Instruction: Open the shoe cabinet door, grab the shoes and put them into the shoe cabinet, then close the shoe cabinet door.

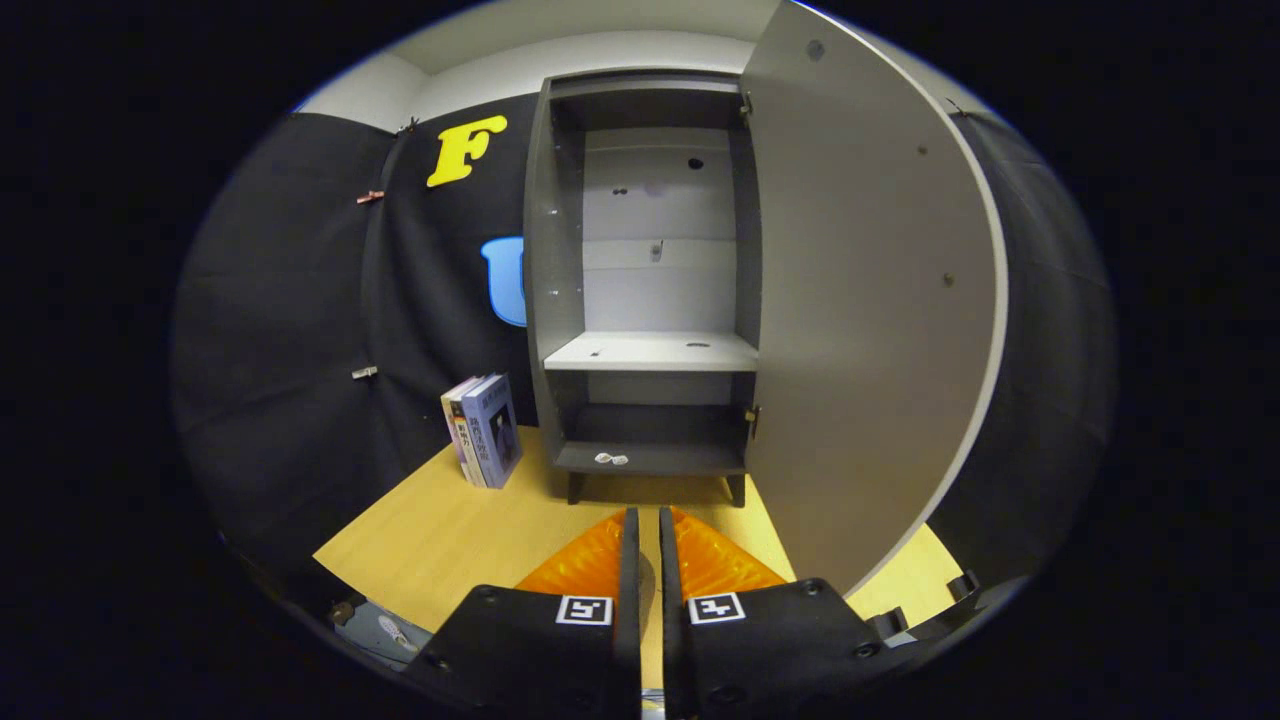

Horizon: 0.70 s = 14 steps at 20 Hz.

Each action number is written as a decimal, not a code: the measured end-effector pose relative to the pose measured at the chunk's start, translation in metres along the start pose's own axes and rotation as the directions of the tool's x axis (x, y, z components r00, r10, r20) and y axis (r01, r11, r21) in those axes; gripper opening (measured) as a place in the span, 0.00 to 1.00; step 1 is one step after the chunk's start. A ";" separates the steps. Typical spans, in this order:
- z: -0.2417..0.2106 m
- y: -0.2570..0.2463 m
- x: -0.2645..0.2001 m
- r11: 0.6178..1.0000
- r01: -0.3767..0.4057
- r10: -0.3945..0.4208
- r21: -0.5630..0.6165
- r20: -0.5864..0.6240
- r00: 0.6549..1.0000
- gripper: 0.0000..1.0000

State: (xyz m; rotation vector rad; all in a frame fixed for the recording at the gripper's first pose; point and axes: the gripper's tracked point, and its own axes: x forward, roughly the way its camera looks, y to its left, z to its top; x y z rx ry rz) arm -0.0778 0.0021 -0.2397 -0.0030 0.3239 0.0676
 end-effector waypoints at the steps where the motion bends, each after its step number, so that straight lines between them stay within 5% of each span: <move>1: -0.011 0.009 0.008 1.000 -0.002 0.002 0.000 -0.012 1.000 0.13; 14: -0.194 0.056 0.096 1.000 0.022 -0.016 0.016 -0.322 0.947 0.13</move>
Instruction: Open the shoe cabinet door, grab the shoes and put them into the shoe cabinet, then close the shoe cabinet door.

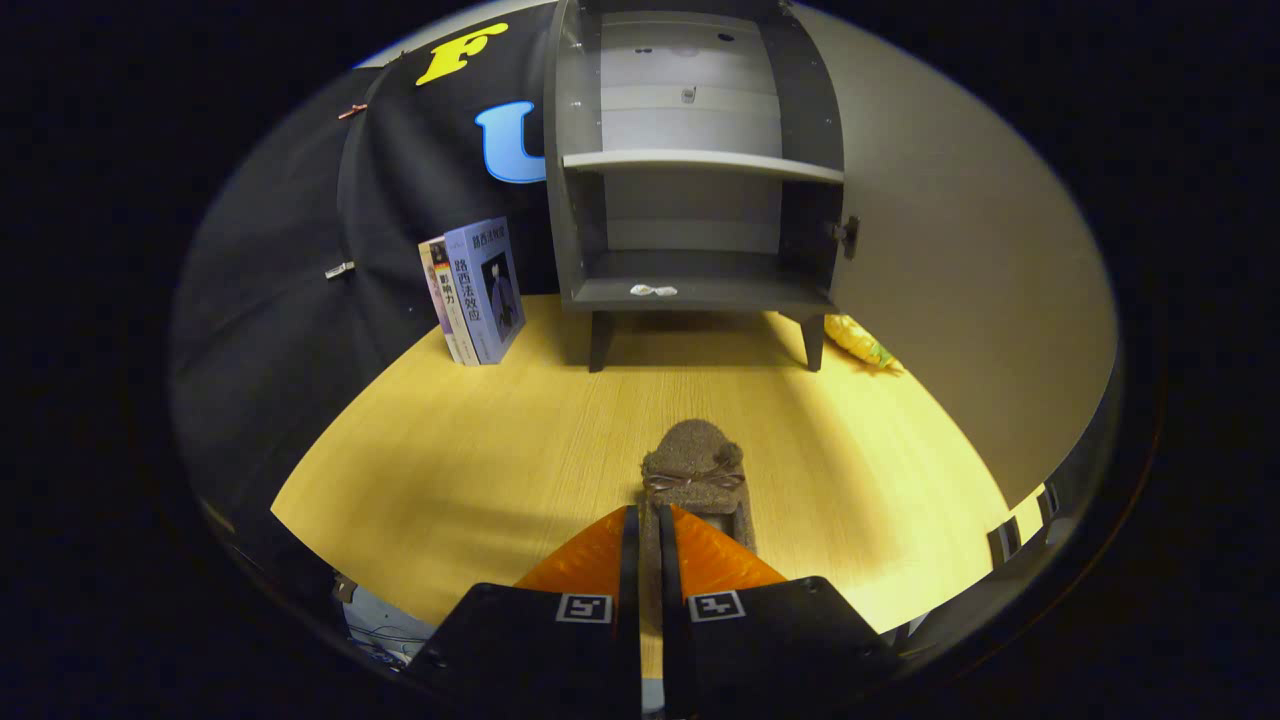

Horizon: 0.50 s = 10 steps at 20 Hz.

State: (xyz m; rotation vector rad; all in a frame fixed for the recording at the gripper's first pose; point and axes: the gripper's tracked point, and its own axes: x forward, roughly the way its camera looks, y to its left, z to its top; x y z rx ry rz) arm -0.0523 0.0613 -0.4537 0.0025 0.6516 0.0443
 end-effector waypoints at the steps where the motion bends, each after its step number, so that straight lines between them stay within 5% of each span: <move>1: -0.008 0.000 0.008 1.000 0.004 -0.004 -0.008 -0.015 1.000 0.13; 10: -0.036 -0.007 0.045 0.999 0.025 -0.028 -0.031 -0.098 0.995 0.17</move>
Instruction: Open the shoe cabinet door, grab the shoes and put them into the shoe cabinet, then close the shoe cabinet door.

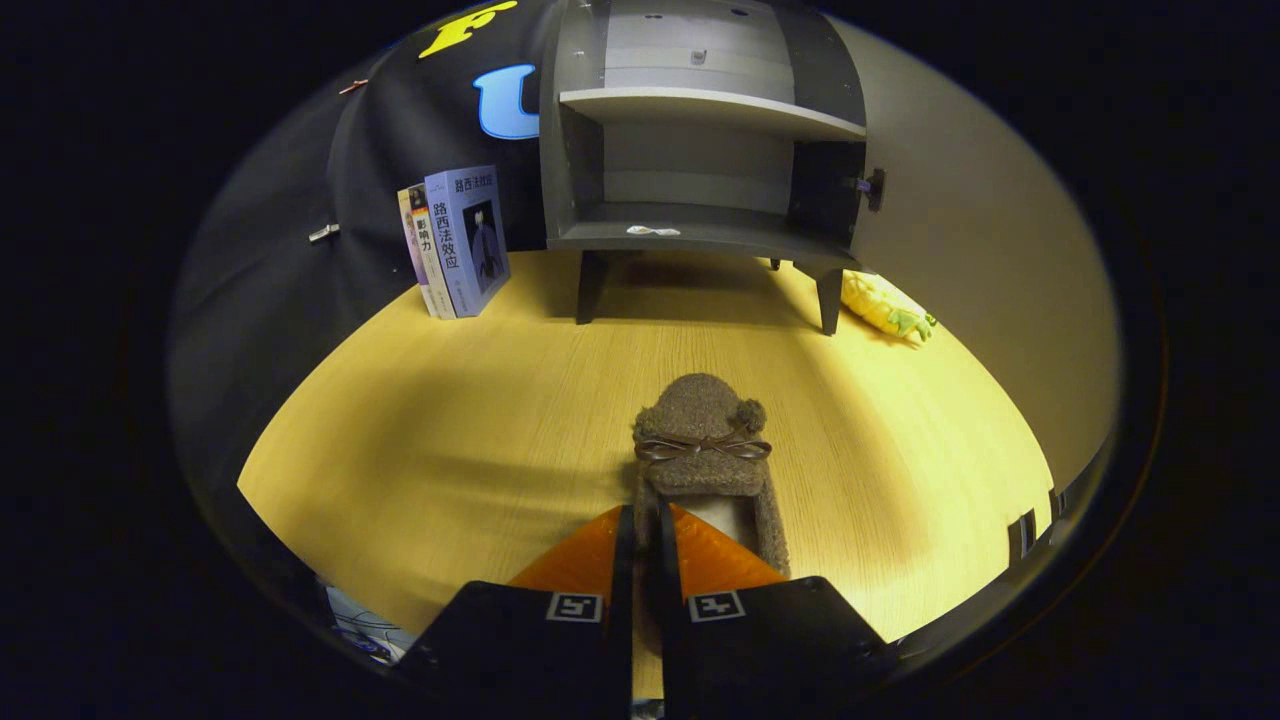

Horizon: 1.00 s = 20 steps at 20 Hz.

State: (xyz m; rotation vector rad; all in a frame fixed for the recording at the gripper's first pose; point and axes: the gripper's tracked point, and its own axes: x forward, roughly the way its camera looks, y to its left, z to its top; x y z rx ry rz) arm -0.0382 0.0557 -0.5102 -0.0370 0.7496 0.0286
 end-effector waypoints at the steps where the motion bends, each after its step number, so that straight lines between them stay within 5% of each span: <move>1: -0.002 0.001 0.005 1.000 -0.001 0.001 0.001 -0.016 1.000 0.18; 15: 0.007 -0.009 0.074 0.997 0.055 -0.057 -0.052 -0.046 0.997 0.17; 16: 0.010 -0.003 0.067 0.997 0.055 -0.058 -0.055 -0.058 0.997 0.05; 20: 0.020 -0.005 0.059 0.998 0.049 -0.050 -0.027 -0.062 0.997 0.05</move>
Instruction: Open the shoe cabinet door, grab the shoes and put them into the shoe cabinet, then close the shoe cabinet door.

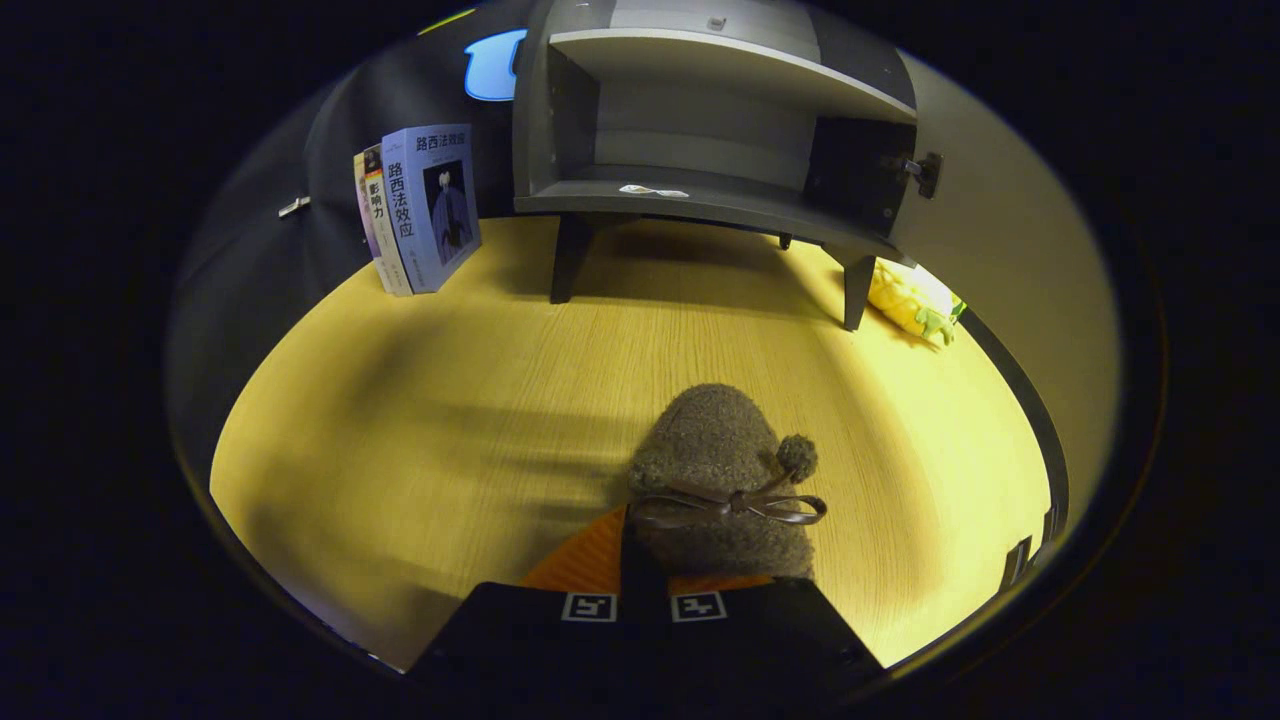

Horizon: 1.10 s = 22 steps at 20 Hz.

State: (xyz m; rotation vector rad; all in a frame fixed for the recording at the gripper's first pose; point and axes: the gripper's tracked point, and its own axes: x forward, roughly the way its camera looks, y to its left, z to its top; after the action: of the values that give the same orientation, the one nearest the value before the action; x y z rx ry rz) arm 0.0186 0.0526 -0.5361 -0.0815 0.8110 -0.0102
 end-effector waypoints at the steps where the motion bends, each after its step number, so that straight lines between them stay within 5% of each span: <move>1: 0.005 -0.001 -0.004 1.000 -0.003 0.003 -0.001 0.010 1.000 0.05; 16: 0.151 -0.056 -0.170 0.989 -0.076 0.106 -0.125 0.253 0.962 0.05; 22: 0.216 -0.062 -0.202 0.991 -0.074 0.107 -0.114 0.311 0.945 0.05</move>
State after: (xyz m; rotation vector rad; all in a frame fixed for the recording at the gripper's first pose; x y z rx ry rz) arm 0.0368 0.0136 -0.2370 -0.1378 0.4926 0.1286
